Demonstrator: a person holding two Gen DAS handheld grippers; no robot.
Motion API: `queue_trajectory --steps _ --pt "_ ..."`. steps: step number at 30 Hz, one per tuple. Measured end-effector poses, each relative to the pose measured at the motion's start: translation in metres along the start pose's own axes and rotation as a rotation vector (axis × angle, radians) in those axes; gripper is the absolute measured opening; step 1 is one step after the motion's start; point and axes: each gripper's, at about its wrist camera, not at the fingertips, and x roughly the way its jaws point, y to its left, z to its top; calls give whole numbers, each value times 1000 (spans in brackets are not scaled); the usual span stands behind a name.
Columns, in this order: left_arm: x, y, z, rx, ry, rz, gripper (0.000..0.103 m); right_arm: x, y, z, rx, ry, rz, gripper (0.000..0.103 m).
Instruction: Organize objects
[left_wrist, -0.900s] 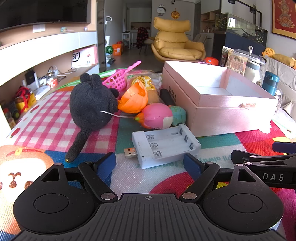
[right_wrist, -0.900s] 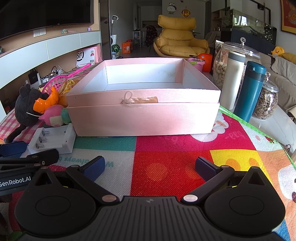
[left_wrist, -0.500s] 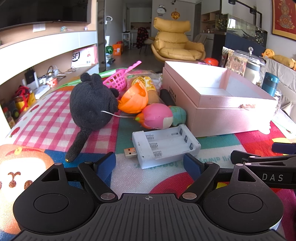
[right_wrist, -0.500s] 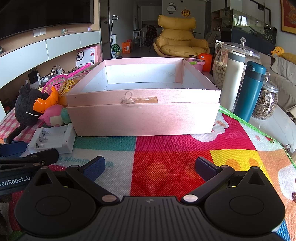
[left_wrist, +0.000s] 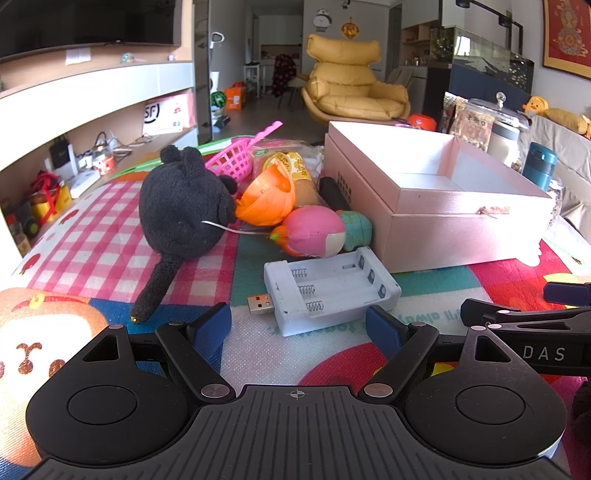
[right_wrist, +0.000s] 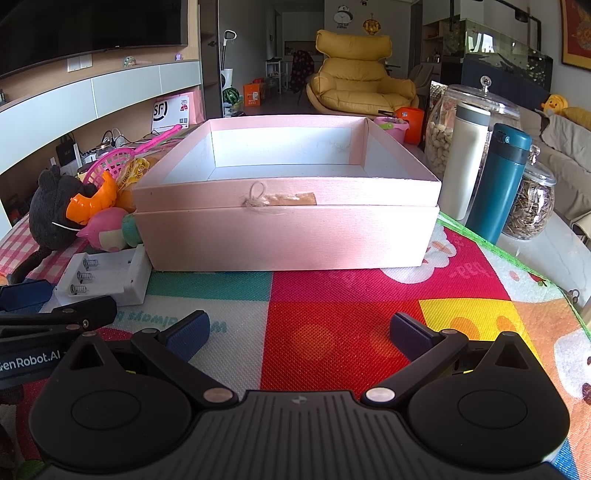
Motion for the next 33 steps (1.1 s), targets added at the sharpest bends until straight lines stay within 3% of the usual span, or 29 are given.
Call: queue_trajectory --steps 18,24,29,33 --pt "-3 3 -5 -18 -5 -12 85 -2 0 -1 2 0 2 103" --pt "-13 14 0 -26 7 -20 78 -2 0 -1 2 0 1 103" --pt "-27 46 25 -118 -130 71 78 -2 0 0 2 1 1 103" --pt "-2 70 54 -156 -106 98 78 -2 0 1 -5 11 8 103"
